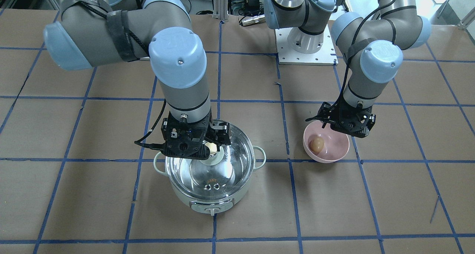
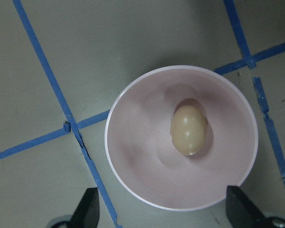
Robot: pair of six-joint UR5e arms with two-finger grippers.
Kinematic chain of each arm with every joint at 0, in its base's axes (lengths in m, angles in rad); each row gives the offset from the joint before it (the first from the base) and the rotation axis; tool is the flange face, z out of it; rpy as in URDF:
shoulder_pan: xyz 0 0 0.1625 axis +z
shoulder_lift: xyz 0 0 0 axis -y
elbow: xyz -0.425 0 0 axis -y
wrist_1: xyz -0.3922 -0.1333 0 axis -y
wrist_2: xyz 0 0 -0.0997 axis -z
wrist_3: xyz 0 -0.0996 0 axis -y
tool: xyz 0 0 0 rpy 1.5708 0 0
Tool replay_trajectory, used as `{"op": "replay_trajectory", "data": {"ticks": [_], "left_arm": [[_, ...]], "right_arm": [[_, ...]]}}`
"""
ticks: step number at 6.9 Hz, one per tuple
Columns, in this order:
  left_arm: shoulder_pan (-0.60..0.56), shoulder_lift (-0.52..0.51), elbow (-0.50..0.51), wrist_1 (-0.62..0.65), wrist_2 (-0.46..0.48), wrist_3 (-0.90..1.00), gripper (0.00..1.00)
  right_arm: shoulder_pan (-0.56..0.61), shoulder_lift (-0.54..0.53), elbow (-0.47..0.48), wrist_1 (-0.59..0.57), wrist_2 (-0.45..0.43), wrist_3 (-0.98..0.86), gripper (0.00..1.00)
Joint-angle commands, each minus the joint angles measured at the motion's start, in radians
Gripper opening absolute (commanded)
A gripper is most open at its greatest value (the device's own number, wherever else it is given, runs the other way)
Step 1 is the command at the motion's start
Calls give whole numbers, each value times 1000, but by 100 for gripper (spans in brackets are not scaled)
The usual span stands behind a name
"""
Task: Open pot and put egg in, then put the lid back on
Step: 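Move the left gripper over the pink bowl while the right reaches the lid, then grasp the glass lid knob with the right gripper while the left lowers to the egg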
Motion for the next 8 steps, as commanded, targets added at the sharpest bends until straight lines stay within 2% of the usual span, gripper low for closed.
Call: {"op": "replay_trajectory", "data": {"ticks": [1,4,5,6,7,8], "left_arm": [[5,-61,-17,55,-39,23,94],[5,-61,-26,54,-58,72,94],[7,-61,-26,57,-57,73,94],[20,-61,-26,57,-55,69,94],[24,-64,-33,54,-57,44,94],[24,-66,-41,58,-58,-36,94]], "right_arm": [[18,15,45,-81,-4,14,95],[28,35,47,-92,-54,16,89],[28,37,47,-93,-53,14,83],[28,37,47,-93,-53,14,67],[28,37,47,-93,-48,14,45],[28,35,47,-92,-40,13,31]]}}
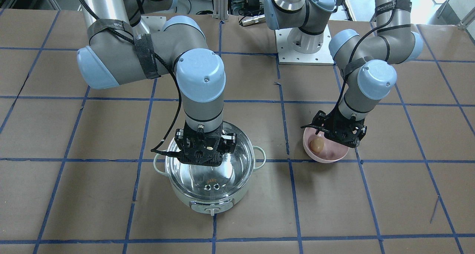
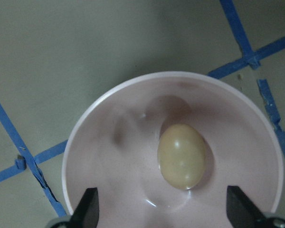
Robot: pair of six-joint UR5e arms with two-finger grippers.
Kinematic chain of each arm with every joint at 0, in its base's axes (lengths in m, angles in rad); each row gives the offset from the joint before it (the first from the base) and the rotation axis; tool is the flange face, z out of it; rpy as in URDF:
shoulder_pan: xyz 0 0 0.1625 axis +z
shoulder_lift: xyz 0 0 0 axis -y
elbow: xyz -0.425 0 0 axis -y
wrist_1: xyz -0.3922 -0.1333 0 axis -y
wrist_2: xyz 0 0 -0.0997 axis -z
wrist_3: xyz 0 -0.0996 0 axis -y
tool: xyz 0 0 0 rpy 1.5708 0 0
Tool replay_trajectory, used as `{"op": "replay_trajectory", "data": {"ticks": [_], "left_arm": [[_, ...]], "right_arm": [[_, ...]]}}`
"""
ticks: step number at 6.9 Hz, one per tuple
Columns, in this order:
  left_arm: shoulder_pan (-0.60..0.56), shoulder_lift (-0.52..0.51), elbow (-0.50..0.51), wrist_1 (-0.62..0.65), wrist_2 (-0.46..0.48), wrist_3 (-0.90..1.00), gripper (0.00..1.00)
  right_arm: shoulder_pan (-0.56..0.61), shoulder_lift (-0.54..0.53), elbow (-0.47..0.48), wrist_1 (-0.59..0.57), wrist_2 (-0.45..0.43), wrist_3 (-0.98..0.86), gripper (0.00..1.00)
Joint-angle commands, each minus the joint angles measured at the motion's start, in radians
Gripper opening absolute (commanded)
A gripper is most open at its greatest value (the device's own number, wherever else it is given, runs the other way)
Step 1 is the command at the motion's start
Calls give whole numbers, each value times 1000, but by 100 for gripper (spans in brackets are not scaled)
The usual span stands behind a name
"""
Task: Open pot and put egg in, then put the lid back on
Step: 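Grasp the glass lid knob with the right gripper while the left lowers to the egg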
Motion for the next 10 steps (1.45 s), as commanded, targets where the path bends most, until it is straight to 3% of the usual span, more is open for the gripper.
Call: {"op": "replay_trajectory", "data": {"ticks": [1,3,5,7,9,10], "left_arm": [[4,-1,-11,7,0,-72,94],[7,-2,-51,67,-67,-72,94],[7,-4,-51,70,-72,-92,94],[7,-43,-51,116,-72,-170,93],[6,-56,-54,142,-74,-205,93],[3,-57,-57,142,-75,-233,93]], "right_arm": [[0,-3,0,2,8,-3,20],[0,-5,-1,2,8,-10,7],[0,-13,-6,3,9,-17,6],[-1,-93,-19,18,5,-39,3],[-52,-198,-53,192,-6,-100,3],[-161,-274,-44,300,11,-145,2]]}}
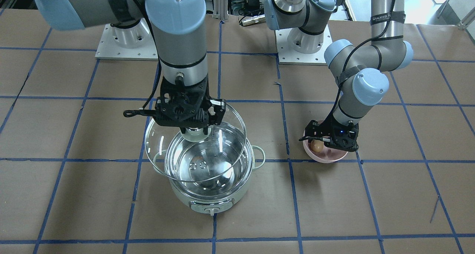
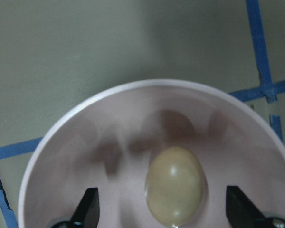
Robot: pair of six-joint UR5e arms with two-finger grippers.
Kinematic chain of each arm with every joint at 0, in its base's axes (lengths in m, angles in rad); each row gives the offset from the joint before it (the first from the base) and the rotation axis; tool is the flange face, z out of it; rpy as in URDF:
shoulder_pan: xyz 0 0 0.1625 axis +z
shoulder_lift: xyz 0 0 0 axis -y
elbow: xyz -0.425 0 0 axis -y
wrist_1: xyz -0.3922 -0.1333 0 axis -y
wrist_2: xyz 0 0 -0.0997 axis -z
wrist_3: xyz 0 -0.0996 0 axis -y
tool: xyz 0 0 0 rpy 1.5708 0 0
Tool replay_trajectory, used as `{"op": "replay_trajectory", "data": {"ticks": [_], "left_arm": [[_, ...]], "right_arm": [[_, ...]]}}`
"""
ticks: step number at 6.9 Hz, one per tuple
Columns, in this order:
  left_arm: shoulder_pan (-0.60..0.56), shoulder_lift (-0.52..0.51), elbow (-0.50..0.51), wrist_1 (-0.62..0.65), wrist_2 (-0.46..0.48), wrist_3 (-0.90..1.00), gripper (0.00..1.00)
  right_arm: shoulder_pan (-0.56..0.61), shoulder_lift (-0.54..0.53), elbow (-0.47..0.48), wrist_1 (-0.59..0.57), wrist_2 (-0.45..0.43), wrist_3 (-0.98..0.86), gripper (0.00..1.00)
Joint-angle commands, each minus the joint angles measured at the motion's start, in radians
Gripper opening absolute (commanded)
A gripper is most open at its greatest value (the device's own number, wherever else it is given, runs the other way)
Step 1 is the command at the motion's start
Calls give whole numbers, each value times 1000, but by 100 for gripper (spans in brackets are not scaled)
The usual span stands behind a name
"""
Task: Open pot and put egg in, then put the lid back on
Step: 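Lift the glass lid off the pot with the right gripper, moving it aside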
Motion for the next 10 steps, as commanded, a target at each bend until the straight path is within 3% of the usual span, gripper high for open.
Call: {"op": "replay_trajectory", "data": {"ticks": [1,3,4,10], "left_arm": [[-1,-3,-3,6,0,-35,93],[-1,-12,-3,26,4,-67,93],[-1,-12,1,26,8,-68,93],[-1,-22,-14,29,0,-70,88]], "right_arm": [[-213,-167,22,214,54,-123,1],[-358,-275,129,246,46,-345,1],[-375,-286,148,243,46,-396,1],[-369,-289,151,244,47,-408,1]]}}
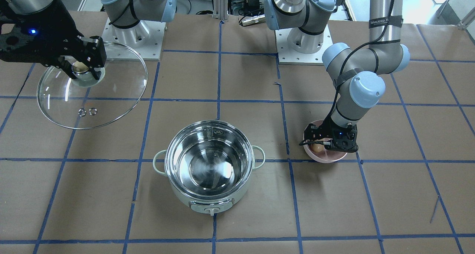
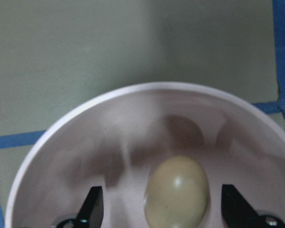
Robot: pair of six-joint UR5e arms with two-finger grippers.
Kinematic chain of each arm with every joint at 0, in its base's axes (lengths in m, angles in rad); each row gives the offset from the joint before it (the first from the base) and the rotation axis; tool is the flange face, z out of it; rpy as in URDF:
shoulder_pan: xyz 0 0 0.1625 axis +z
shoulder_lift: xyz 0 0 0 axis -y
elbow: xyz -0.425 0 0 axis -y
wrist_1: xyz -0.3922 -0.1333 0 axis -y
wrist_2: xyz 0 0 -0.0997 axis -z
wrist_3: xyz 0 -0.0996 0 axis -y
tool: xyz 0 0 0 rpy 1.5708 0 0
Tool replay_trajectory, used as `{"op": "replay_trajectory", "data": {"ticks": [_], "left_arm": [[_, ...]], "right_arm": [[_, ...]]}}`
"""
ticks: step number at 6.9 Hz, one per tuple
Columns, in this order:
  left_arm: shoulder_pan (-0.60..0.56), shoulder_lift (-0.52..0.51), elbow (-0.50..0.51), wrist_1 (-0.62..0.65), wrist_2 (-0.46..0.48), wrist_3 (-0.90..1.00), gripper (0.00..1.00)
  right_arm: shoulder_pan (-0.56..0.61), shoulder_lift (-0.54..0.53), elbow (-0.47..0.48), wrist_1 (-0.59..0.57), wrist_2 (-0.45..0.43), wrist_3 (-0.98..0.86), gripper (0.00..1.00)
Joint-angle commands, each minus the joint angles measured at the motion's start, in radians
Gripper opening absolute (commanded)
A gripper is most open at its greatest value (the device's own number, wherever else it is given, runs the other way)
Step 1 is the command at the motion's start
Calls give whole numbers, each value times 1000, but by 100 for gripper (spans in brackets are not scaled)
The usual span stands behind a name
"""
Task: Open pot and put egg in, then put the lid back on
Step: 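Close the left gripper around the brown egg in the pink bowl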
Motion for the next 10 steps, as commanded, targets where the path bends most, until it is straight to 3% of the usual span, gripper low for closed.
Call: {"op": "replay_trajectory", "data": {"ticks": [1,3,8,10], "left_arm": [[0,-3,-1,-1,-3,1,88],[1,-5,-4,-4,2,1,80],[0,-3,-4,-7,9,7,30],[1,-3,-3,-7,9,9,25]], "right_arm": [[1,0,0,0,0,-1,1],[1,0,0,0,0,-6,1],[4,0,0,2,0,-8,1],[7,-2,-4,2,6,0,1]]}}
